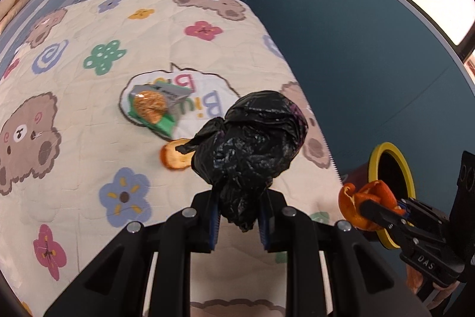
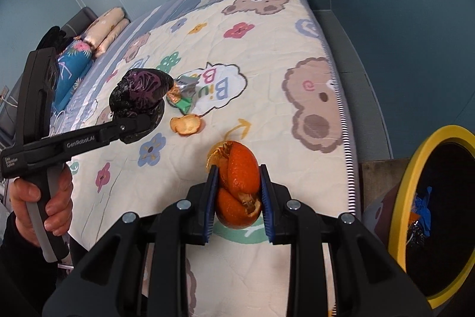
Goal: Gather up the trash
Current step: 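Carry the black bag and orange peel over the yellow-rimmed bin with both tools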
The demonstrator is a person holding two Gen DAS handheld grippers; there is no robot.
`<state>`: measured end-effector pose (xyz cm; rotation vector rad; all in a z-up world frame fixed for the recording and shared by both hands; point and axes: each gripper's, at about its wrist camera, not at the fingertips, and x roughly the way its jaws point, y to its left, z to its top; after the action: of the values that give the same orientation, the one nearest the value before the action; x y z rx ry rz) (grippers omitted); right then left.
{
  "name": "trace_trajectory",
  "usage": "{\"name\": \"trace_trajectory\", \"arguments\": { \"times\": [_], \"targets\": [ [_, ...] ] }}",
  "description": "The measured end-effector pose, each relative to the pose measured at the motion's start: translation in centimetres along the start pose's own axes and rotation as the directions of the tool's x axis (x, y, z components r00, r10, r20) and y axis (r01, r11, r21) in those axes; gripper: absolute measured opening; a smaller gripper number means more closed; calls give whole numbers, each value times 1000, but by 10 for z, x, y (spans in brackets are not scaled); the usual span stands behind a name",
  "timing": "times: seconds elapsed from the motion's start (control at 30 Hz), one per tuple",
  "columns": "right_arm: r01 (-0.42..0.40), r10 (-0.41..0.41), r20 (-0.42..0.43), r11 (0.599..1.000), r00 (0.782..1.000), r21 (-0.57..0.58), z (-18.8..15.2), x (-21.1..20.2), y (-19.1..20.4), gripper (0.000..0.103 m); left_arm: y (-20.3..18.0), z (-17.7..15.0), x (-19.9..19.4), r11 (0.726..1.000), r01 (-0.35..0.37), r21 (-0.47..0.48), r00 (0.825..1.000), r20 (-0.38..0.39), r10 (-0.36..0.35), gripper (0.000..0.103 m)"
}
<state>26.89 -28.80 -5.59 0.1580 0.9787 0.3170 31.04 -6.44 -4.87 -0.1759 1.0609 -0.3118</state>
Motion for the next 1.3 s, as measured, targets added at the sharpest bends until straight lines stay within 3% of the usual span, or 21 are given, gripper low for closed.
{"name": "trace_trajectory", "arguments": {
  "times": [0.67,1.3],
  "targets": [
    [65,-85,110,982,990,179,-9,-65,-103,25,-128,-4,24,977,140,158,990,-39,-136,19],
    [154,-211,121,917,970,368,-33,-100,-223,26,-235,-16,84,930,252,268,964,-149,-218,19]
  ]
}}
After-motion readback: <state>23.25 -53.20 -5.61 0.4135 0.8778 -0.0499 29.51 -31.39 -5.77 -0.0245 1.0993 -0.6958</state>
